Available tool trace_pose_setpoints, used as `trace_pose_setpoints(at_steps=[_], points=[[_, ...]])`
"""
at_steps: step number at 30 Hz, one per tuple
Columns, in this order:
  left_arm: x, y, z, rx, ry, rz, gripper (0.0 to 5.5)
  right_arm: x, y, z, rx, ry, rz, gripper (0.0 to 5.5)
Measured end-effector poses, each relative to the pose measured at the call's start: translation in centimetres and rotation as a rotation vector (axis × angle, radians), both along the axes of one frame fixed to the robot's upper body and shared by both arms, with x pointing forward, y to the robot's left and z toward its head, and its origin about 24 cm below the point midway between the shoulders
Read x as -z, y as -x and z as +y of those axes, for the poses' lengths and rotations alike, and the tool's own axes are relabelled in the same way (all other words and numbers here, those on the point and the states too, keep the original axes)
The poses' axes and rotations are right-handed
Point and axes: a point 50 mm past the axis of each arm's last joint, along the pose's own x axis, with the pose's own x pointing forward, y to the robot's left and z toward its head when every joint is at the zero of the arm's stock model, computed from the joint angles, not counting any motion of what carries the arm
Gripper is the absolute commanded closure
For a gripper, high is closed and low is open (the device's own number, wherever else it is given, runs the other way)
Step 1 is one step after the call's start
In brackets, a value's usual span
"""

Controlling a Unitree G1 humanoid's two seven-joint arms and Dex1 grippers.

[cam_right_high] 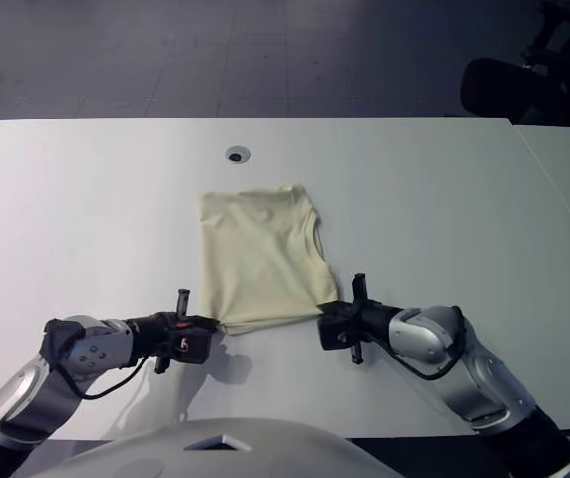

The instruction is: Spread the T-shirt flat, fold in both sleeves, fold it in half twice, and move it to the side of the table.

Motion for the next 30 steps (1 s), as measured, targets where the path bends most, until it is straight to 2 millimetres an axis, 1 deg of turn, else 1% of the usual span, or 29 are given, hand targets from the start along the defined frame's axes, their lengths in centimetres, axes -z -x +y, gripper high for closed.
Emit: trace_pose_setpoints(at_steps=[3,9,12,14,17,19,21,22,24,26,28,30], points=[[-0.4,1.0,0.4,0.034,0.004,0.124,5.5,-0.4,0.6,0.0,-0.004,-0.043,0.136,5.46],[-0.6,3.1,0.9,0.061,0.046,0.367,5.5,-0.4,1.6,-0.6,-0.03,-0.051,0.369,5.46],[-0.7,3.4,1.0,0.06,0.073,0.442,5.5,-0.5,2.0,-0.9,-0.015,-0.071,0.475,5.47],[-0.7,3.5,1.1,0.052,0.094,0.498,5.5,-0.8,2.7,-1.1,-0.017,-0.09,0.588,5.47],[-1.3,3.4,1.5,0.021,0.161,0.597,5.5,-1.9,3.2,-0.8,-0.019,-0.177,0.729,5.47],[-2.1,2.9,1.6,0.015,0.208,0.633,5.5,-3.2,2.8,-0.2,-0.036,-0.257,0.769,5.47],[-3.2,2.2,1.7,0.014,0.252,0.643,5.5,-4.9,1.8,0.5,-0.058,-0.343,0.796,5.47],[-3.9,1.7,1.7,0.013,0.281,0.641,5.5,-5.8,1.2,0.7,-0.071,-0.376,0.808,5.47],[-5.2,0.4,1.9,0.011,0.324,0.622,5.5,-7.0,0.0,0.8,-0.068,-0.416,0.814,5.47],[-6.4,-1.3,2.4,-0.005,0.357,0.586,5.5,-7.7,-1.3,0.6,-0.045,-0.457,0.83,5.47],[-7.2,-2.6,2.7,-0.015,0.377,0.56,5.5,-8.1,-2.5,0.3,-0.025,-0.475,0.84,5.47],[-7.9,-4.2,3.3,-0.038,0.392,0.531,5.5,-8.3,-4.1,-0.1,0.008,-0.486,0.841,5.47]])
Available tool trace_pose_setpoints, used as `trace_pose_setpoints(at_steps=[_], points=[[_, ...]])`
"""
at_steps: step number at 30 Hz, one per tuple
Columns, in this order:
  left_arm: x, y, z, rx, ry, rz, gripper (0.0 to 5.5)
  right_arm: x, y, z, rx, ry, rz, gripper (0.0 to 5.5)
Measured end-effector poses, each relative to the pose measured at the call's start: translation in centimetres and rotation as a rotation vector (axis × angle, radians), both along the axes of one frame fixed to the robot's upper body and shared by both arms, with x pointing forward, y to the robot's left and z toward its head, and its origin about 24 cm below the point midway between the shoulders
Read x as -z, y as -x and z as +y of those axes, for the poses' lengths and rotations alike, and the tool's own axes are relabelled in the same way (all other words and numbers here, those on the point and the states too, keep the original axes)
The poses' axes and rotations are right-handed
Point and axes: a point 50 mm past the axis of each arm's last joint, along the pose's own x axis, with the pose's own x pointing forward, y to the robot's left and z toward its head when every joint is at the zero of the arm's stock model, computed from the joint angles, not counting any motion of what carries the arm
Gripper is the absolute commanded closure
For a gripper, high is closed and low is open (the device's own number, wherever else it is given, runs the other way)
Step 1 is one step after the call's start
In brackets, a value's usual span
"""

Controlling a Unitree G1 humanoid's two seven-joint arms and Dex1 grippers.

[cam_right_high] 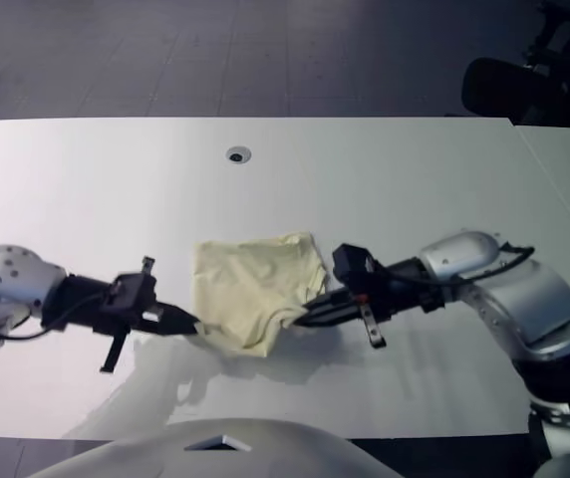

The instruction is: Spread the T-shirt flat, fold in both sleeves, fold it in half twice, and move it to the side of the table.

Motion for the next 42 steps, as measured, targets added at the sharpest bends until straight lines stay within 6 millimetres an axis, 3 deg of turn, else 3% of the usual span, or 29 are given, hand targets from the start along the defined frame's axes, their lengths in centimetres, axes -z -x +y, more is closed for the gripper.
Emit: trace_pose_setpoints(at_steps=[5,14,21,34,35,39,42], points=[[-0.5,-2.6,1.0,-0.044,-0.018,-0.045,5.5,0.0,-3.3,-0.4,0.057,0.024,0.006,5.47],[0.0,-5.7,0.8,-0.086,-0.028,-0.132,5.5,1.7,-7.9,-0.1,0.105,0.1,0.029,5.47],[1.1,-8.4,0.9,-0.168,-0.101,-0.248,5.5,3.1,-9.6,-0.5,0.126,0.14,0.029,5.47],[3.3,-10.4,0.2,-0.264,-0.121,-0.332,5.5,5.4,-12.0,-0.5,0.213,0.177,0.004,5.47],[3.5,-10.6,0.2,-0.278,-0.124,-0.343,5.13,5.5,-12.1,-0.4,0.222,0.174,-0.001,5.1],[4.2,-11.4,-0.3,-0.368,-0.128,-0.379,4.48,5.9,-12.8,-0.3,0.303,0.173,-0.054,4.47],[3.7,-12.1,-0.9,-0.465,-0.067,-0.448,4.0,5.0,-13.4,0.1,0.39,0.108,-0.115,4.0]])
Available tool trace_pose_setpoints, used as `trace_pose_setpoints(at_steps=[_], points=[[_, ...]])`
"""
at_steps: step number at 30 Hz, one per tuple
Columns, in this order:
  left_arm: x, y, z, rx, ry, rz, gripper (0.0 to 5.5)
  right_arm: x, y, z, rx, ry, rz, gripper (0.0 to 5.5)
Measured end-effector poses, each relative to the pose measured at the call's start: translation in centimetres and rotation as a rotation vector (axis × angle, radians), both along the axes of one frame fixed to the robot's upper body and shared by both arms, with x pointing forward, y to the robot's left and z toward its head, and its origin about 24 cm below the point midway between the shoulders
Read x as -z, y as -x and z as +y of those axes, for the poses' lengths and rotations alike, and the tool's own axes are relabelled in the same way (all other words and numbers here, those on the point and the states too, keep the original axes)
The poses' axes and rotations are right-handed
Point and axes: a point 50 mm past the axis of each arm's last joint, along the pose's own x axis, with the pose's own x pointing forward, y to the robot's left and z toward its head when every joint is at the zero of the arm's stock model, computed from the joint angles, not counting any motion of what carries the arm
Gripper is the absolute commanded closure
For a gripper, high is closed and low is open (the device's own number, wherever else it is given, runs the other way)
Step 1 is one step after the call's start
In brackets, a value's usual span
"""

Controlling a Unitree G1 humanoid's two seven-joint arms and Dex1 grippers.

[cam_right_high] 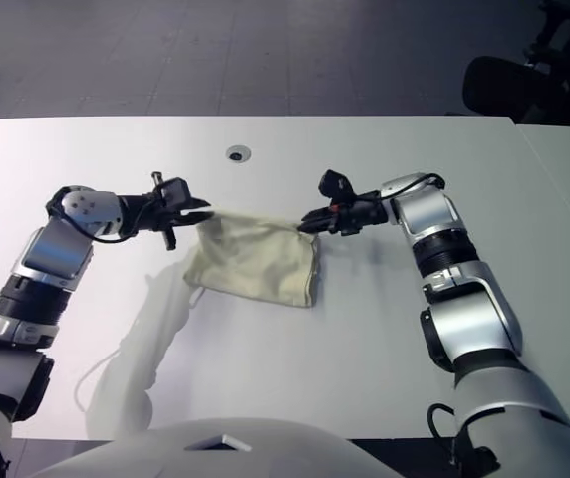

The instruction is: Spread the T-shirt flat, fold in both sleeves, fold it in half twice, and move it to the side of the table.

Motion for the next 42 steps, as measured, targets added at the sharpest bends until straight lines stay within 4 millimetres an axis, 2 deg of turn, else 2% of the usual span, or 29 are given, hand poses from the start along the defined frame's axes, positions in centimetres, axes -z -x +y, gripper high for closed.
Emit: trace_pose_setpoints(at_steps=[3,5,7,10,13,16,22,24,28,33,36,38,42], points=[[-2.0,-0.6,0.4,-0.13,0.089,-0.146,3.51,-2.5,-0.1,1.5,0.017,-0.074,-0.15,3.53],[-3.0,-0.3,0.5,-0.172,0.111,-0.205,3.14,-3.0,0.5,2.6,0.005,-0.112,-0.201,3.17],[-2.6,0.8,0.3,-0.169,0.133,-0.187,2.8,-2.6,1.9,4.2,-0.048,-0.175,-0.184,2.85],[-0.8,2.7,-0.8,-0.103,0.206,-0.058,2.21,-2.3,3.7,5.7,-0.151,-0.245,-0.132,2.29],[0.2,3.9,-1.9,-0.006,0.293,0.065,1.67,-1.0,4.0,6.0,-0.156,-0.267,-0.071,1.77],[0.9,4.3,-2.2,0.053,0.308,0.138,1.18,0.7,3.9,6.1,-0.144,-0.269,-0.014,1.3],[4.6,3.5,-1.8,0.048,0.273,0.3,0.21,4.9,4.0,5.0,-0.085,-0.21,0.095,0.36],[5.3,2.8,-2.2,0.052,0.27,0.312,0.1,5.6,4.0,4.5,-0.069,-0.207,0.099,0.12],[5.9,1.4,-2.4,0.012,0.272,0.292,0.1,6.2,3.7,4.0,-0.057,-0.192,0.065,0.12],[5.9,0.9,-2.1,-0.035,0.304,0.264,0.1,6.4,3.8,4.0,-0.08,-0.173,0.036,0.12],[5.3,0.7,-1.7,-0.062,0.349,0.251,0.1,6.0,3.9,4.1,-0.096,-0.162,0.014,0.12],[4.2,0.6,-1.4,-0.073,0.412,0.227,0.1,5.4,3.9,4.6,-0.11,-0.165,0.004,0.12],[2.8,0.4,-0.4,-0.134,0.501,0.194,0.1,3.9,3.6,6.5,-0.145,-0.204,-0.046,0.12]])
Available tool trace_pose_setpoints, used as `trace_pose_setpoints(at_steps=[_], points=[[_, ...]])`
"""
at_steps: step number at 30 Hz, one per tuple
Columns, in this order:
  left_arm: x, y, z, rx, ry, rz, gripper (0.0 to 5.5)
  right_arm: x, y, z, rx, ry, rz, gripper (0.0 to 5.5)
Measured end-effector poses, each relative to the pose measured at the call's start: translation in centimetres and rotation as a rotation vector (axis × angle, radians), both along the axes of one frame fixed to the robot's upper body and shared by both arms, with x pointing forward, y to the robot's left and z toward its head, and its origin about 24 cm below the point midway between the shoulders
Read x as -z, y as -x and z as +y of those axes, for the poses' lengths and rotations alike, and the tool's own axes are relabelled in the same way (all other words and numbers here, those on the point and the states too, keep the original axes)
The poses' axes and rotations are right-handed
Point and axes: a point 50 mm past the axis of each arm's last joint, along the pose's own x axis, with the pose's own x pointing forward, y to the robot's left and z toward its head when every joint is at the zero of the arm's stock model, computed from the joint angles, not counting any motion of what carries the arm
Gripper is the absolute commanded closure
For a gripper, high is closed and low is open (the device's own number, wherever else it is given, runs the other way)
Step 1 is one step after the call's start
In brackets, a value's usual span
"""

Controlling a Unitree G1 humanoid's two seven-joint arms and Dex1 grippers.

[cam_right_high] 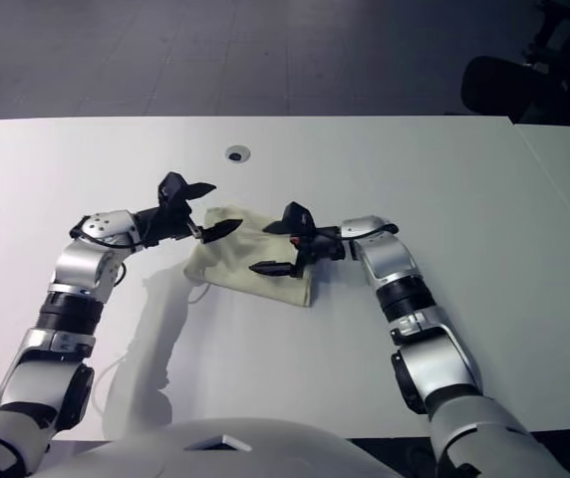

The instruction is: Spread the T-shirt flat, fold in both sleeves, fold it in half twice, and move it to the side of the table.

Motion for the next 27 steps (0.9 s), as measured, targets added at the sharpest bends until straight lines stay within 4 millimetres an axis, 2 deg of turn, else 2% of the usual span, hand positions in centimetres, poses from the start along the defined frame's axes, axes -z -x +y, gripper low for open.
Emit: trace_pose_setpoints(at_steps=[3,6,9,14,19,23,27], points=[[-0.5,-0.3,0.8,-0.075,0.032,-0.012,0.1,-0.5,-0.5,1.6,-0.014,-0.012,-0.042,0.12],[-1.7,-1.1,1.3,-0.158,0.054,-0.051,0.1,0.9,-0.7,2.3,0.004,0.042,-0.043,0.12],[-2.7,-1.9,1.4,-0.201,0.068,-0.083,0.1,2.1,-0.9,1.9,0.03,0.099,-0.06,0.12],[-3.5,-2.5,1.8,-0.275,0.094,-0.113,0.1,2.7,-1.1,1.0,0.045,0.154,-0.111,0.12],[-5.3,-3.4,3.4,-0.422,0.138,-0.181,0.1,3.4,-0.6,-2.2,0.108,0.182,-0.158,0.12],[-6.2,-3.2,4.1,-0.49,0.154,-0.225,0.1,3.7,-0.7,-7.1,0.389,0.177,-0.179,0.12],[-6.8,-2.2,3.8,-0.53,0.159,-0.274,0.1,4.3,-0.5,-12.4,0.789,0.172,-0.179,0.12]])
